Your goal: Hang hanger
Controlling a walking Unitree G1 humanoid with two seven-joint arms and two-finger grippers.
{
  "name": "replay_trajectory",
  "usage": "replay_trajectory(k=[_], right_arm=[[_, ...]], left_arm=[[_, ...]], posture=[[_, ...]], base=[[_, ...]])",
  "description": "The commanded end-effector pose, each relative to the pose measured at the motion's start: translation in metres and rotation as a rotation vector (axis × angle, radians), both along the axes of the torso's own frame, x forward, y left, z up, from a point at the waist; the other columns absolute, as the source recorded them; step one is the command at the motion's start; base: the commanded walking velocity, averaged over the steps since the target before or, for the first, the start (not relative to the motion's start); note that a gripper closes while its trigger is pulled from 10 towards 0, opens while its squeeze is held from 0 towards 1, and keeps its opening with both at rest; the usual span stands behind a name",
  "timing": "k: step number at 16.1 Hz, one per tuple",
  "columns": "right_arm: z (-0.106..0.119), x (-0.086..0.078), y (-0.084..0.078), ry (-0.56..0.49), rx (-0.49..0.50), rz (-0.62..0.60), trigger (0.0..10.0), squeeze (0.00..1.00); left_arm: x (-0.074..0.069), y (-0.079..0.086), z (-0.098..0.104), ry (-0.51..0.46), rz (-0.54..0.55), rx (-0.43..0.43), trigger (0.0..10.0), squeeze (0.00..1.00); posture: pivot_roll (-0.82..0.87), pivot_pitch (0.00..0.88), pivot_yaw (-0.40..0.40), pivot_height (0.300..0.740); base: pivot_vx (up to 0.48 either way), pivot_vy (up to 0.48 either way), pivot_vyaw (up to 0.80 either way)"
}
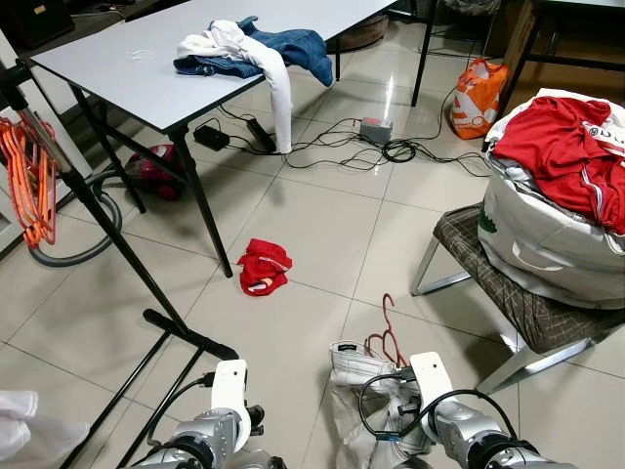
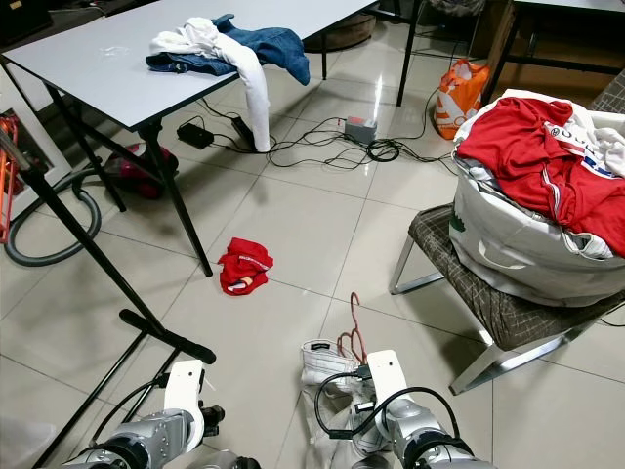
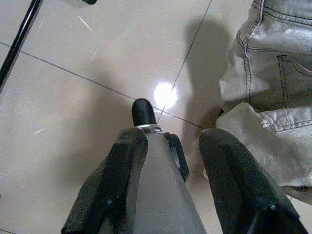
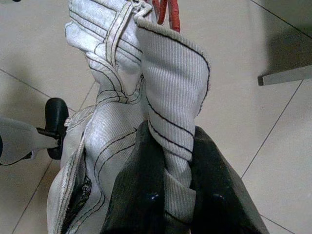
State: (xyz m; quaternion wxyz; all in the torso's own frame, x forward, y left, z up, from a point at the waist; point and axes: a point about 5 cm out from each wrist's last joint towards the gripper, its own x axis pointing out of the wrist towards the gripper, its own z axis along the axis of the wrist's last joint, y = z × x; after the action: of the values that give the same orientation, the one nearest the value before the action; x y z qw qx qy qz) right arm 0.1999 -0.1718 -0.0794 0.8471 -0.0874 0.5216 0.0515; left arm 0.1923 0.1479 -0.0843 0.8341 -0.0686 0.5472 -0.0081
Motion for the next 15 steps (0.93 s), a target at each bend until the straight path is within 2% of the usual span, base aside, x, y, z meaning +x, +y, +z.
replay_trajectory(k=[1,9,15], right_arm=[[0.001,0.002,-0.001,-0.009,0.003,-0.006,0.0,0.0],[0.003,0.005,-0.002,-0.022,0.03,-0.064,0.0,0.0],[0.006,0.01,-0.001,-0.035,0.03,-0.064,0.0,0.0]], left_arm=[[0.004,0.003,0.002,-0.018,-0.016,0.019,10.0,0.0],[0.012,-0.001,0.006,-0.031,-0.03,0.021,10.0,0.0],[0.017,-0.005,0.009,-0.046,-0.034,0.018,10.0,0.0]], posture=[[-0.15,0.0,0.05,0.74],[-0.16,0.0,0.071,0.74],[-0.12,0.0,0.073,0.74]], base=[[0.0,0.0,0.0],[0.0,0.0,0.0],[0.0,0.0,0.0]])
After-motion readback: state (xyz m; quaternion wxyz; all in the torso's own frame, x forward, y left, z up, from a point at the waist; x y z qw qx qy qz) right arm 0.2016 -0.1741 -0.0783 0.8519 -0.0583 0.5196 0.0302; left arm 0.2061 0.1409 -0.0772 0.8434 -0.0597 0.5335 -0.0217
